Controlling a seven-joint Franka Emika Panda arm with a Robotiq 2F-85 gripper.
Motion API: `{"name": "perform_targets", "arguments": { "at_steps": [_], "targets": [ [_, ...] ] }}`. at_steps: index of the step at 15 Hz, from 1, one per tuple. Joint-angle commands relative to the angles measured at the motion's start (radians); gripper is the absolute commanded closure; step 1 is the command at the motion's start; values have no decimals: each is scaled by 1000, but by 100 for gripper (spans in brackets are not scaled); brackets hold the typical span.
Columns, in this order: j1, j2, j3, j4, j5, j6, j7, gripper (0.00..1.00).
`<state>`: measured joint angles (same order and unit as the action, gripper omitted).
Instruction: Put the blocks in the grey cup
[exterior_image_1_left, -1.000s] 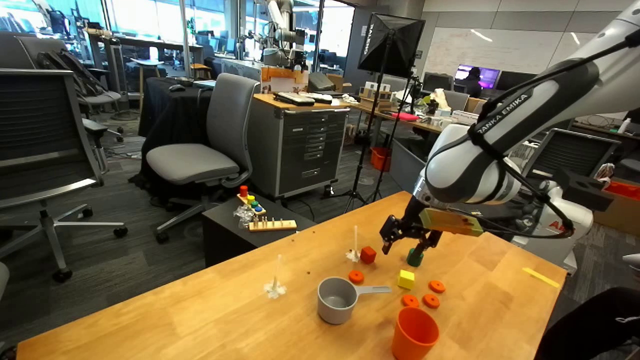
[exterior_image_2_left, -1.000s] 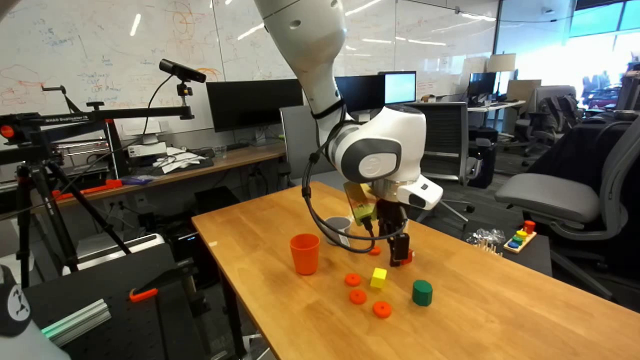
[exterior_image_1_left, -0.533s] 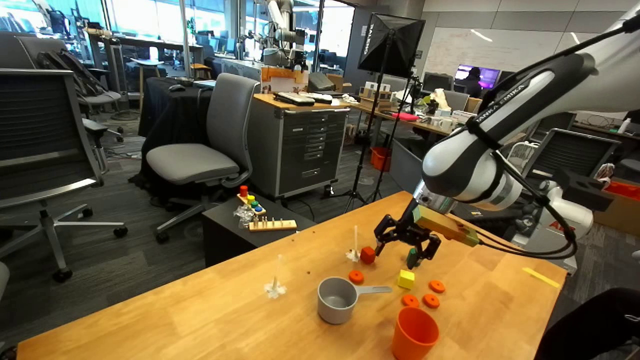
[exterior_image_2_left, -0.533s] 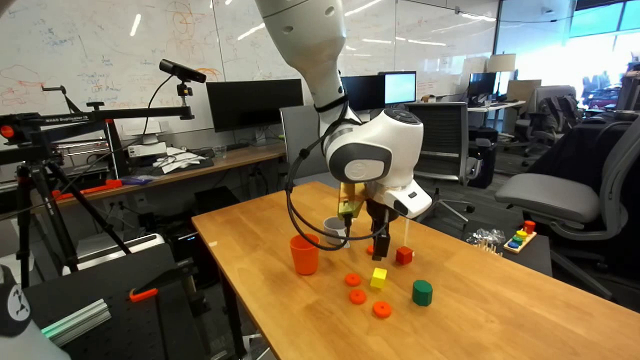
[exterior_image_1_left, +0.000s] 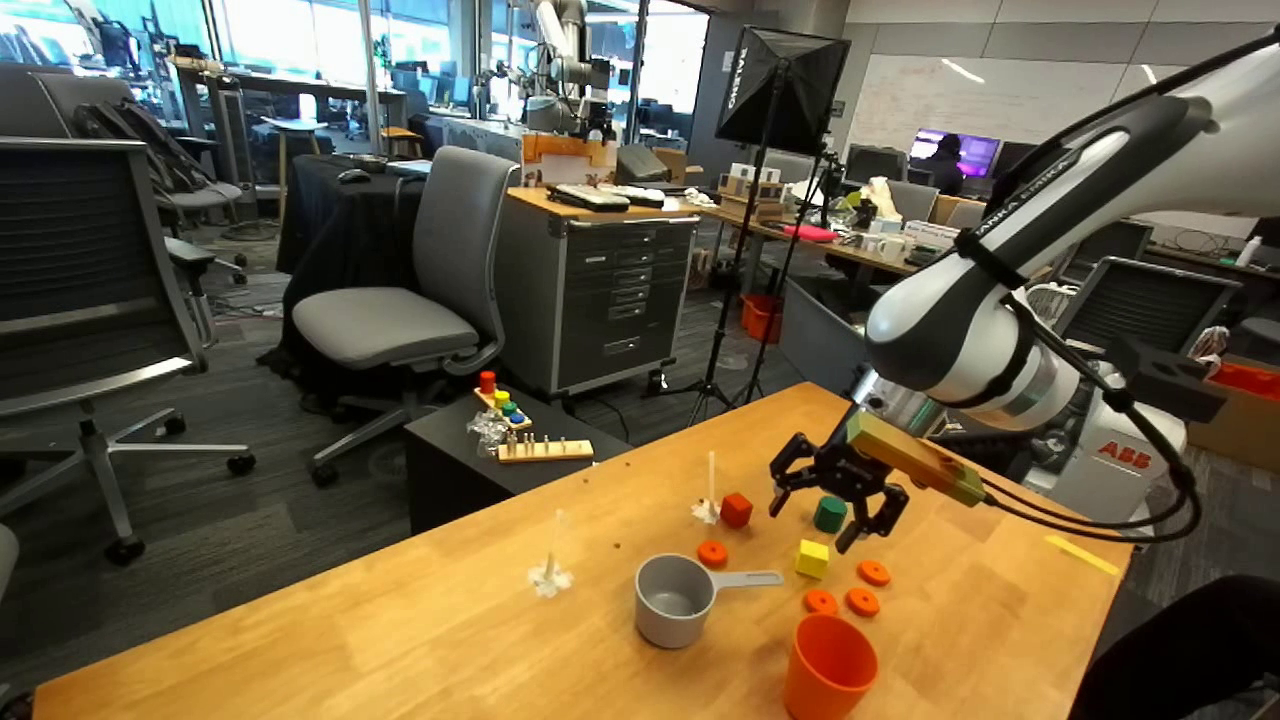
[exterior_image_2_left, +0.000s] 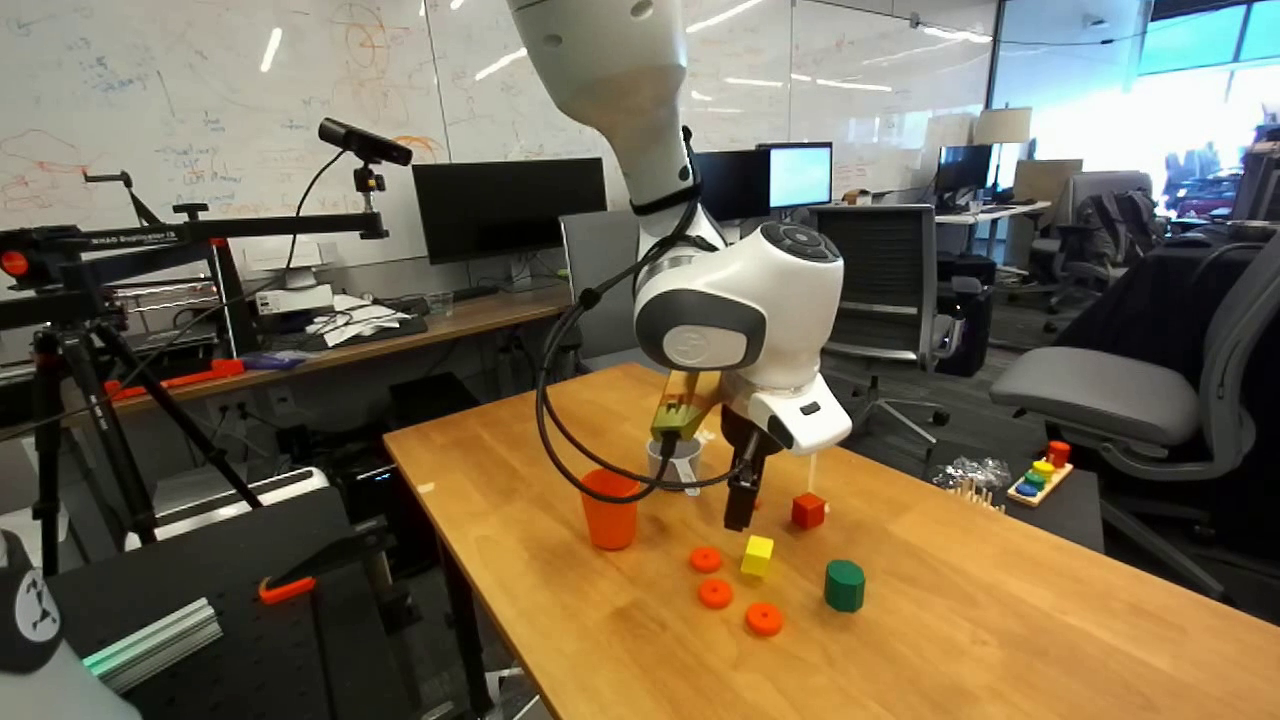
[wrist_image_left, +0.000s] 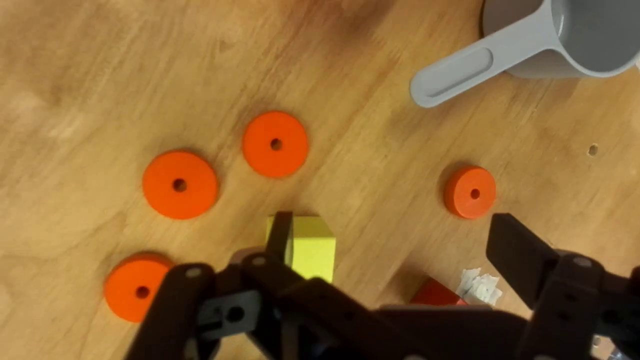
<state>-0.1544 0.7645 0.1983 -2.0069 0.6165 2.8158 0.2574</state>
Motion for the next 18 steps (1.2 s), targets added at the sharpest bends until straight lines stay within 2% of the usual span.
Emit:
{"name": "perform_targets", "arguments": {
  "at_steps": [1, 5, 10, 14, 18],
  "targets": [
    [-6, -62, -8, -79, 42, -24, 5, 0],
    [9, -66, -54, -93, 33, -102, 35, 0],
    [23, -61, -132, -58, 12, -178, 64, 0],
    [16, -33, -134, -4, 14, -202, 32, 0],
    [42, 7, -138, 55, 1, -193, 45, 0]
  ]
}}
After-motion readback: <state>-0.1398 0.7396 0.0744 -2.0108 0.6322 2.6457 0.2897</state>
